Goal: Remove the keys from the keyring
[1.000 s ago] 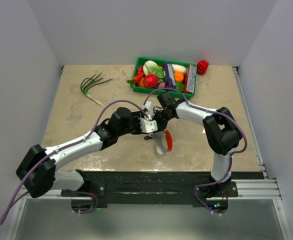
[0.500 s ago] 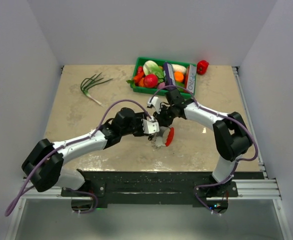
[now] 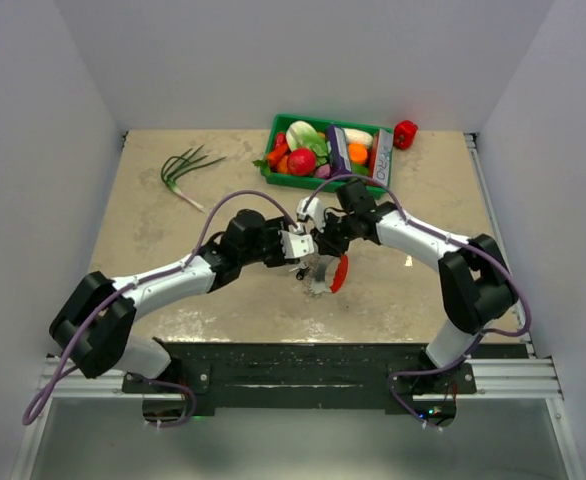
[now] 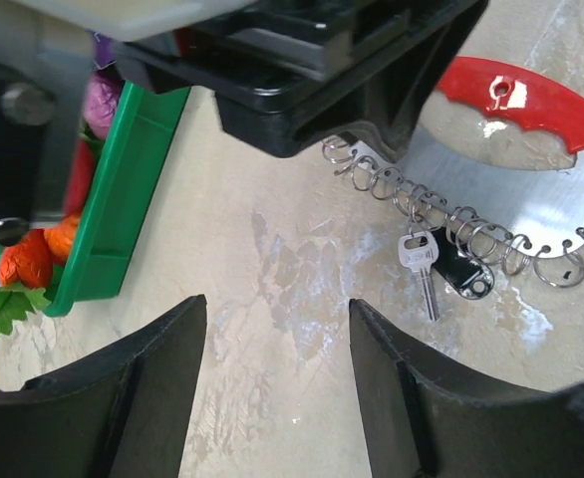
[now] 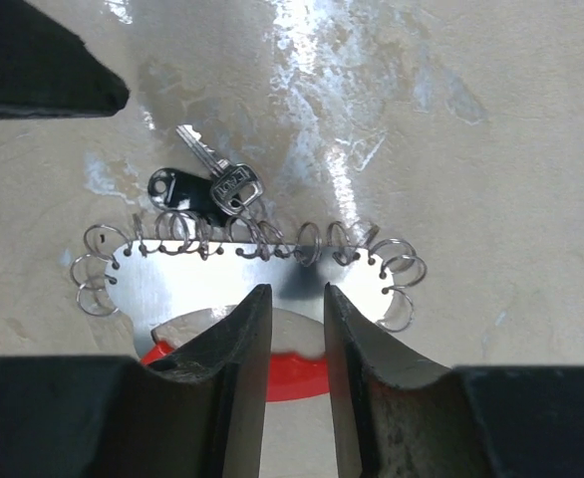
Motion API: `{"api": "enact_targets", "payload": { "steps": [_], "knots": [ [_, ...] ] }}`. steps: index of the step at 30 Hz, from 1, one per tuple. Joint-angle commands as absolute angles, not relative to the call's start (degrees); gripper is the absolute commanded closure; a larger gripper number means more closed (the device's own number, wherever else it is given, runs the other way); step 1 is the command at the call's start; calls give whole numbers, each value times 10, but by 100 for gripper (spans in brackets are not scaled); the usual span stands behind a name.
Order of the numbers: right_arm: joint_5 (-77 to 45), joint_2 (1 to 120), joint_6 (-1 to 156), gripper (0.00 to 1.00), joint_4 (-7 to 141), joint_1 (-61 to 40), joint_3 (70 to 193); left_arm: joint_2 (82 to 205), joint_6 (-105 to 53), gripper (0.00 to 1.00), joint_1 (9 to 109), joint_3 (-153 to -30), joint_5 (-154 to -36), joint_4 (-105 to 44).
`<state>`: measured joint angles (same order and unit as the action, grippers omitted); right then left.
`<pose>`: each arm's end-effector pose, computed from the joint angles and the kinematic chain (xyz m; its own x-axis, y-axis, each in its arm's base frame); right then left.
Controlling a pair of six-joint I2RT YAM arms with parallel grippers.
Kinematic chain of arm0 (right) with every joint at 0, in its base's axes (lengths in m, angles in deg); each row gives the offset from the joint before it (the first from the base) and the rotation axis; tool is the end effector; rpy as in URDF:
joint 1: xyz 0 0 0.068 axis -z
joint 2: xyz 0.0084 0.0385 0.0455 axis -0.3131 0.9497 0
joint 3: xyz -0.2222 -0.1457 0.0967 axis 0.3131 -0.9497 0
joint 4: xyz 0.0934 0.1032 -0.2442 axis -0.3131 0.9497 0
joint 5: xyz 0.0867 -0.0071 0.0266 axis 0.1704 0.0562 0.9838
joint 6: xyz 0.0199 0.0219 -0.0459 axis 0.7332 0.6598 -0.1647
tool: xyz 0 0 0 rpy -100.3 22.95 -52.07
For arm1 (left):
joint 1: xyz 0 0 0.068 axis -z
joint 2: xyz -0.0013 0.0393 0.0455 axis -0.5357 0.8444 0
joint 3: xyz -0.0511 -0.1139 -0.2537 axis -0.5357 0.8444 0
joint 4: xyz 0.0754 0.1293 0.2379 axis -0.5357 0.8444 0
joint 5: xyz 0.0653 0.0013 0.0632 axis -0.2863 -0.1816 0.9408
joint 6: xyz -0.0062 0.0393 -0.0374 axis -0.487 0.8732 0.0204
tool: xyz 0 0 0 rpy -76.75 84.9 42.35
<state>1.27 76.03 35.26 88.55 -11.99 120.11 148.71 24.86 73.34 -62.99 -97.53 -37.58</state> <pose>0.3124 0.1998 0.2070 -0.1868 -0.7211 -0.6671 -0.9520 0.3004 -0.0582 0.2379 -0.2157 0.2175 0.2158 0.6426 -0.7352 0.8214 0.2877 0.4925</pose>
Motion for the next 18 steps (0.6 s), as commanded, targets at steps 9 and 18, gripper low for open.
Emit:
{"api": "enact_targets", "payload": {
  "steps": [9,18],
  "knots": [
    [43,819,341,74,877,-140,1241,1456,222,36,705,-613,-992,-415],
    [35,840,345,77,883,-145,1259,1451,217,36,704,-598,-995,-428]
  ]
}}
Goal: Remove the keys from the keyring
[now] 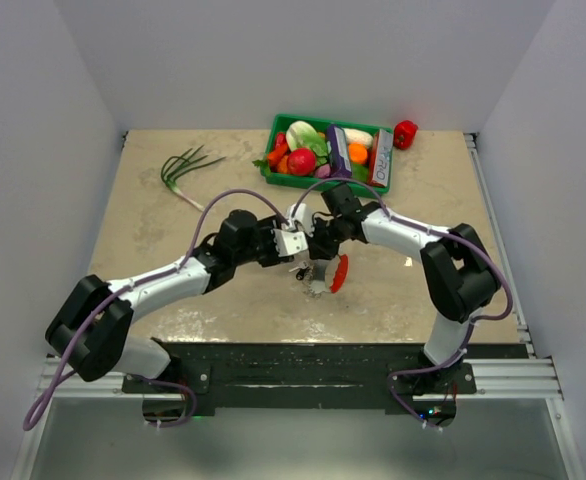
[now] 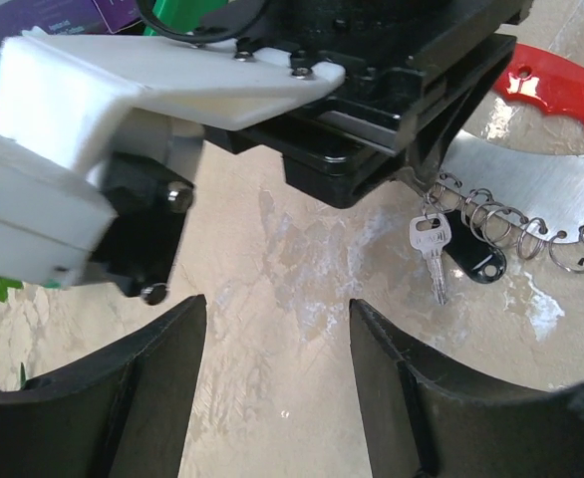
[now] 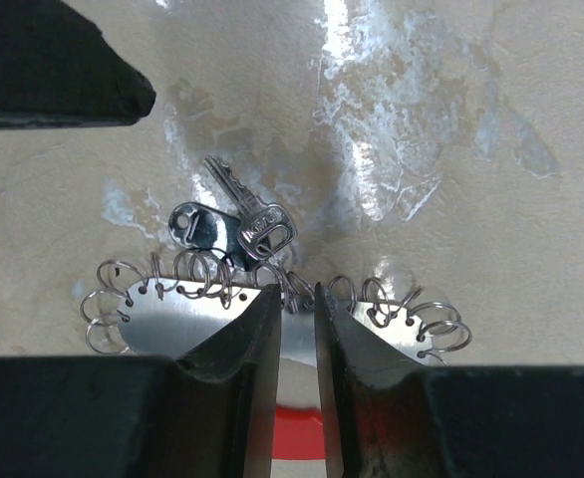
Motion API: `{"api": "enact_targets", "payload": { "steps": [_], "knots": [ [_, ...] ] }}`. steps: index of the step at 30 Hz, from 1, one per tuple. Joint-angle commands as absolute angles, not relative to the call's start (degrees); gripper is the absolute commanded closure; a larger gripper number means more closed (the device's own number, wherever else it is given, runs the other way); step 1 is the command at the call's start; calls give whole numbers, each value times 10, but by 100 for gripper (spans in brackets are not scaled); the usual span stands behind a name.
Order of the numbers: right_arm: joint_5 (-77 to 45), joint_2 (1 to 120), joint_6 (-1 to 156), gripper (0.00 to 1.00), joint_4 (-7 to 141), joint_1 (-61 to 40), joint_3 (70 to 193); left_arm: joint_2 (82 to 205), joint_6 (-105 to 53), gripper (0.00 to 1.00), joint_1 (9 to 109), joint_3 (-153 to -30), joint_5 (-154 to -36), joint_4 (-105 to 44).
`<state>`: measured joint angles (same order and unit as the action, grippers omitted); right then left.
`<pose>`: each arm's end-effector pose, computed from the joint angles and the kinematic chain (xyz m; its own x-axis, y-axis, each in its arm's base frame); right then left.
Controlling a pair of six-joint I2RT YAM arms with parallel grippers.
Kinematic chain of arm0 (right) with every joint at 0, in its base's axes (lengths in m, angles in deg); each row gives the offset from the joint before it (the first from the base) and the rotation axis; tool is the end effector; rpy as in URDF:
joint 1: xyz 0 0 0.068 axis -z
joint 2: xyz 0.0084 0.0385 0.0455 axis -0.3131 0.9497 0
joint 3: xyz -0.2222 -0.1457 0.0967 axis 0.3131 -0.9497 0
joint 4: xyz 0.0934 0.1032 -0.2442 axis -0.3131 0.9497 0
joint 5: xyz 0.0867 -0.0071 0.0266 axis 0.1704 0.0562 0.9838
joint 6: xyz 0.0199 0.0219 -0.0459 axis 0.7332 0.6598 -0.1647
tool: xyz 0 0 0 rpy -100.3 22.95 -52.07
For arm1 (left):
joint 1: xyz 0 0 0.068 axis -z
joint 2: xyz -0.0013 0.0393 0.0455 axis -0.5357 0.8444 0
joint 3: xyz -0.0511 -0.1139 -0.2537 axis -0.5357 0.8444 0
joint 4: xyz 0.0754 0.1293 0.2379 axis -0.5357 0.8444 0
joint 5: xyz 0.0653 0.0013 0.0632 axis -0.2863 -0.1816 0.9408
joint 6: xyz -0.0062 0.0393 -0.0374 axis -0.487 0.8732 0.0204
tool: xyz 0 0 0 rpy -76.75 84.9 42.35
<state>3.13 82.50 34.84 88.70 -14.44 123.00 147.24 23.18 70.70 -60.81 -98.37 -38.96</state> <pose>0.3183 0.2237 0.1824 -0.1812 -0.7414 -0.6462 -0.9716 0.2365 0.0012 0.2411 -0.2000 0.2144 0.1742 0.6303 -0.7565 0.8145 0.3396 0.4705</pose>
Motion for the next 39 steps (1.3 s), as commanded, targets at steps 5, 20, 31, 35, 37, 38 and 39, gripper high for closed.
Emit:
{"api": "enact_targets", "payload": {
  "steps": [5,20,31,35,37,38,39],
  "knots": [
    [28,855,329,81,894,-145,1269,1448,217,36,704,-591,-995,-430],
    [12,820,289,79,922,-145,1259,1443,217,36,702,-586,-996,-430],
    [15,794,271,81,930,-146,1231,1446,213,36,703,-583,-1001,-435],
    [17,803,265,81,935,-145,1229,1447,214,36,702,-585,-1002,-432],
    [20,807,261,81,944,-146,1230,1449,215,36,702,-587,-1001,-431],
    [21,810,260,81,945,-146,1231,1449,215,36,702,-588,-1001,-431],
    [26,810,259,81,946,-146,1228,1449,215,36,702,-589,-1001,-431]
  ]
}}
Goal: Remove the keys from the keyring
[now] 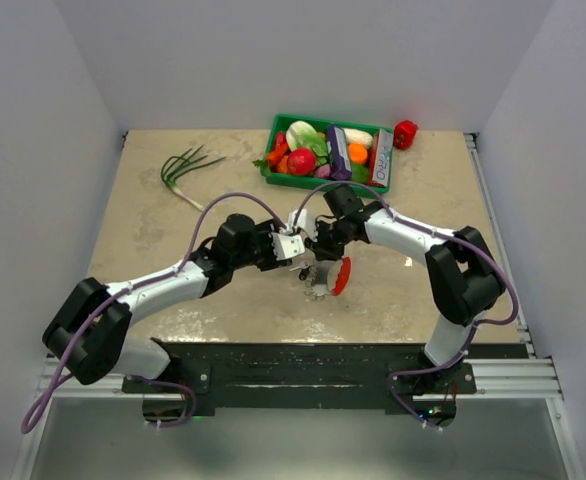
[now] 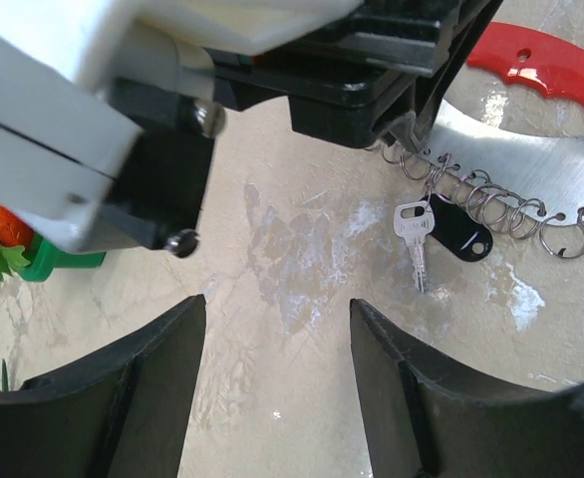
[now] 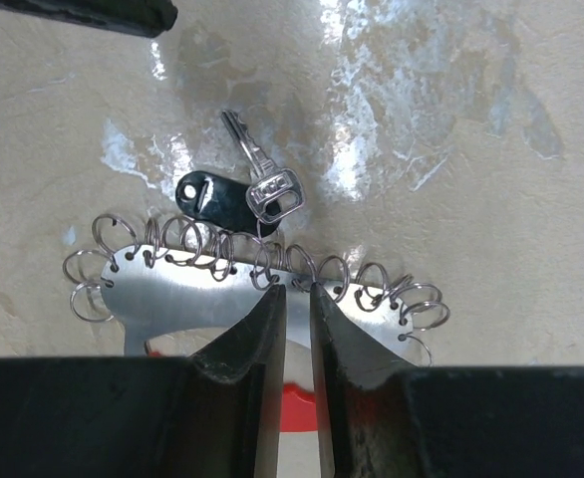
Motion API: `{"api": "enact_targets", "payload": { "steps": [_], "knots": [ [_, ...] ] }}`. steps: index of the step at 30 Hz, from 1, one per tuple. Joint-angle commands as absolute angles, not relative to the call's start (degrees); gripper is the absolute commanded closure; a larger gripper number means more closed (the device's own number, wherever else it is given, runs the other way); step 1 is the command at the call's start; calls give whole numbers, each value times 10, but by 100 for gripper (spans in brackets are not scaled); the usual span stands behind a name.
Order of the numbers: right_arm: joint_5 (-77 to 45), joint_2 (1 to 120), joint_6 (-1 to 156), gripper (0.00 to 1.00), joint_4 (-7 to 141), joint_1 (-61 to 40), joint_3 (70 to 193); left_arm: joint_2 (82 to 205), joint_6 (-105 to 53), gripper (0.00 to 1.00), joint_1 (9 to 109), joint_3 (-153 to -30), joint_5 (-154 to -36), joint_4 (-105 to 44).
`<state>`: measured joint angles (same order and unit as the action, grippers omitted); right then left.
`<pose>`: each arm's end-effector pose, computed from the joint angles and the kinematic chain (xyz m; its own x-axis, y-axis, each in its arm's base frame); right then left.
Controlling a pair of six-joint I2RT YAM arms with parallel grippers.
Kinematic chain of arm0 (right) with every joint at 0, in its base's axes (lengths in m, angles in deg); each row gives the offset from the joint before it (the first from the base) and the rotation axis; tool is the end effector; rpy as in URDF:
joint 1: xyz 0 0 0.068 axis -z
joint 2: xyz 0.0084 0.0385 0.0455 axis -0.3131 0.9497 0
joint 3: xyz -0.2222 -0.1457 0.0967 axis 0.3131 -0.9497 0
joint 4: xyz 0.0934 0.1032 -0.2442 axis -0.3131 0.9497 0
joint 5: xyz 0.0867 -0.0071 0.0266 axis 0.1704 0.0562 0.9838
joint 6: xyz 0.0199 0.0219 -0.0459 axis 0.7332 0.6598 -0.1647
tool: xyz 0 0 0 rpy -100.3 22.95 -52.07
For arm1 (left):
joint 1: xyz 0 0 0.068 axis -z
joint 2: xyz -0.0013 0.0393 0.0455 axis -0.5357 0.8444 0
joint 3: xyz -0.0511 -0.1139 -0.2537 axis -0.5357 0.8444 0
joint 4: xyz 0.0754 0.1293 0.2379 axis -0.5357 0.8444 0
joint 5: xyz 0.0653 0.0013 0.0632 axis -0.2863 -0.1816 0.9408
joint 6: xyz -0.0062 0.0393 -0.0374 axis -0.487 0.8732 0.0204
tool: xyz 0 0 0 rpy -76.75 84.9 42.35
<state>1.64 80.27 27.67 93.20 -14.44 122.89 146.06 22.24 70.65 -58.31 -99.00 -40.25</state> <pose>0.3102 0.2175 0.1914 -0.0830 -0.7900 -0.6075 -0.9864 0.1521 -0.0631 0.2344 -0.1949 0.2077 0.1636 0.6204 -0.7670 0.8219 0.3443 0.4538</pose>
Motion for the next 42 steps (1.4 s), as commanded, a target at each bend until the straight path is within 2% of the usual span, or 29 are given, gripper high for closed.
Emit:
{"api": "enact_targets", "payload": {
  "steps": [1,13,32,38,39,42],
  "knots": [
    [29,810,259,81,948,-147,1227,1450,215,36,702,-589,-1001,-431],
    [49,830,252,79,944,-151,1219,1458,210,35,701,-589,-1004,-439],
    [4,847,286,78,883,-167,1209,1457,210,35,701,-587,-1007,-436],
    [6,850,286,91,886,-169,1211,1456,211,34,702,-584,-1006,-435],
    [7,851,283,98,887,-169,1210,1456,211,34,701,-584,-1007,-435],
    [17,843,274,100,894,-170,1207,1455,210,34,700,-584,-1007,-436]
  ]
}}
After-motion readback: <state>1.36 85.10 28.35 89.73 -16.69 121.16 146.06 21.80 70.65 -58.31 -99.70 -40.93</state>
